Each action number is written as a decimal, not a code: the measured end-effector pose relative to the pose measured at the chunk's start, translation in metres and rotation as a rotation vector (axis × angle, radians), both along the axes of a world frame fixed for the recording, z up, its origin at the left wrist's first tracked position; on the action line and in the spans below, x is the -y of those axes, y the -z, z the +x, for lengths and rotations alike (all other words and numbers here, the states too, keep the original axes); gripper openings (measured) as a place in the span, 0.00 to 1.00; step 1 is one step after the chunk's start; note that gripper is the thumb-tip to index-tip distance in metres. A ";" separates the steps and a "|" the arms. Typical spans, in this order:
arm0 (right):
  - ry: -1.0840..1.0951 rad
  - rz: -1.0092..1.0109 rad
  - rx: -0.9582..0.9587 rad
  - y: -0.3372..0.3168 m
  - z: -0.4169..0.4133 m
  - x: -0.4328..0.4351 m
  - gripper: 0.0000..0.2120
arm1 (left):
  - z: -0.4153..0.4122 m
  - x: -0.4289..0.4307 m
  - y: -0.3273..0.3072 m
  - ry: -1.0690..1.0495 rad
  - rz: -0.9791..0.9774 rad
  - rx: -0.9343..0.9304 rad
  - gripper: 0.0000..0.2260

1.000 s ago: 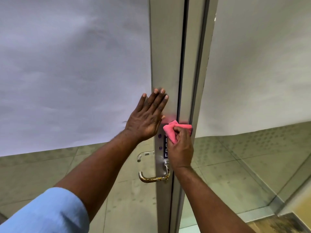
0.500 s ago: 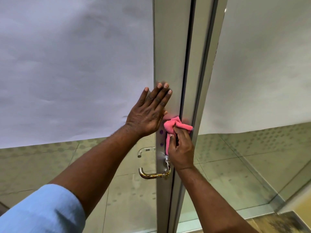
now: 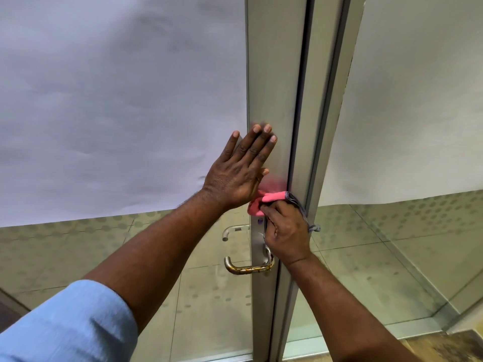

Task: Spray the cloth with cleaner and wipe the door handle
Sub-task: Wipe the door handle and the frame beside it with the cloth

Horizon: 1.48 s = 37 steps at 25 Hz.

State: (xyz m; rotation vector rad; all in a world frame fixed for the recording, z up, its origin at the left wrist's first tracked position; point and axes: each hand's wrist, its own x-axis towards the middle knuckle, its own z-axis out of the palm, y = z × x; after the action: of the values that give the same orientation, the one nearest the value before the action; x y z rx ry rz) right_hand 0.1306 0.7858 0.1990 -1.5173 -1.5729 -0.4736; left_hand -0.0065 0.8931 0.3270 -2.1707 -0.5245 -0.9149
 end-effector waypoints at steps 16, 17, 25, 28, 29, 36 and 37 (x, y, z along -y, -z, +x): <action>-0.030 -0.281 0.187 0.041 0.001 0.015 0.24 | 0.001 -0.007 0.005 0.001 -0.010 0.007 0.31; -0.034 -0.329 0.182 0.044 0.000 0.016 0.23 | 0.002 -0.007 0.005 0.001 -0.013 0.008 0.31; -0.112 -0.440 -0.034 0.046 -0.003 0.027 0.26 | 0.002 -0.007 0.006 -0.015 -0.016 -0.001 0.31; -0.185 -0.294 -0.313 0.030 -0.004 0.041 0.15 | 0.001 -0.003 0.003 -0.021 -0.032 -0.014 0.30; -0.196 -0.235 -0.398 0.023 -0.005 0.046 0.13 | 0.000 0.000 0.001 -0.025 -0.049 -0.026 0.30; -0.432 -0.189 -1.019 -0.046 0.001 0.065 0.16 | -0.011 0.047 -0.013 0.151 -0.364 0.067 0.28; -0.486 -0.204 -1.077 -0.054 0.004 0.068 0.16 | -0.014 0.057 -0.015 0.234 -0.461 0.102 0.28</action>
State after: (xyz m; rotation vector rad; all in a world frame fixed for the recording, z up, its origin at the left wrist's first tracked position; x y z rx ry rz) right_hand 0.1341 0.7180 0.2531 -1.1233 -1.0339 0.7059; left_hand -0.0206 0.8361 0.3422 -2.6531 -0.5834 -1.1209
